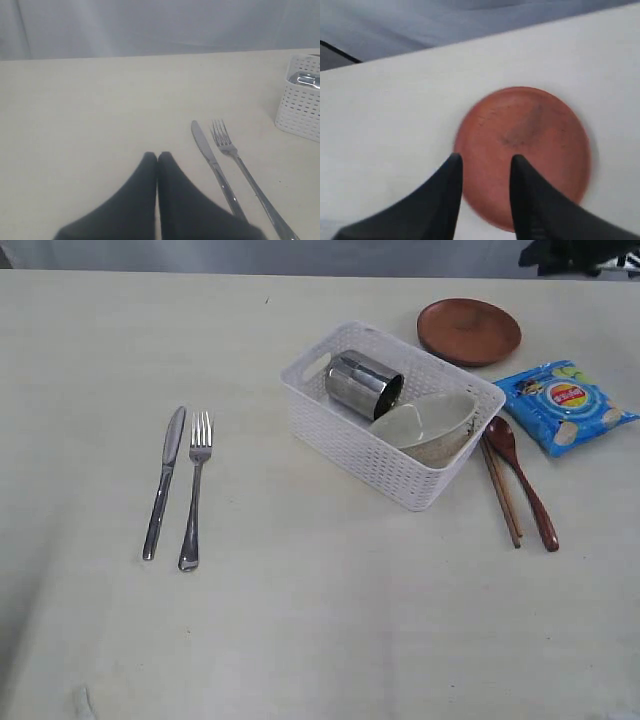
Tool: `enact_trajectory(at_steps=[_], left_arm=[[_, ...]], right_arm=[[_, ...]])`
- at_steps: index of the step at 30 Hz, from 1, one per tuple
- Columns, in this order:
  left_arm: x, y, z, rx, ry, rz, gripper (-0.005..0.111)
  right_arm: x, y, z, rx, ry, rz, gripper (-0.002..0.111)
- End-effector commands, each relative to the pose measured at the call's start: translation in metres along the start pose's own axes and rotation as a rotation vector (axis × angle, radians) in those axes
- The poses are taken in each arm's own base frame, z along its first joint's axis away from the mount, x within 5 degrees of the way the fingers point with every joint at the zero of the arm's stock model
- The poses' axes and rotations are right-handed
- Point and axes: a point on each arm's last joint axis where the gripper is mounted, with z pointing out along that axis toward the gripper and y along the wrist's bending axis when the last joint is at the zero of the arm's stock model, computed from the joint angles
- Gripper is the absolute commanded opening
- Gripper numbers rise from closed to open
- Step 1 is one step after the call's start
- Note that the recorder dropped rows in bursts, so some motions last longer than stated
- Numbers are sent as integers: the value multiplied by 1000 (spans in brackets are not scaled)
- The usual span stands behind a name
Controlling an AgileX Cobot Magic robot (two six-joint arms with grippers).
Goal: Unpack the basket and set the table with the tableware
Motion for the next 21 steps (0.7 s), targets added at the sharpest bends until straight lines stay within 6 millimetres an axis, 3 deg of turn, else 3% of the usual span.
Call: enact_trajectory(at_steps=[1,5,11,17,21], left_arm=[[0,0,0,3,-10,5,0],[0,0,0,3,-10,5,0],[0,0,0,3,-10,5,0],[0,0,0,3,-10,5,0],[0,0,0,3,-10,5,0]], right_arm=[[-15,59,-36,-191,52,-112,32],[-3,106,-45,-256,194,-81,32],[29,142,-37,-269,414,-75,32],[67,142,-18,-265,551,-3,32],[92,134,-20,-243,613,30,30]])
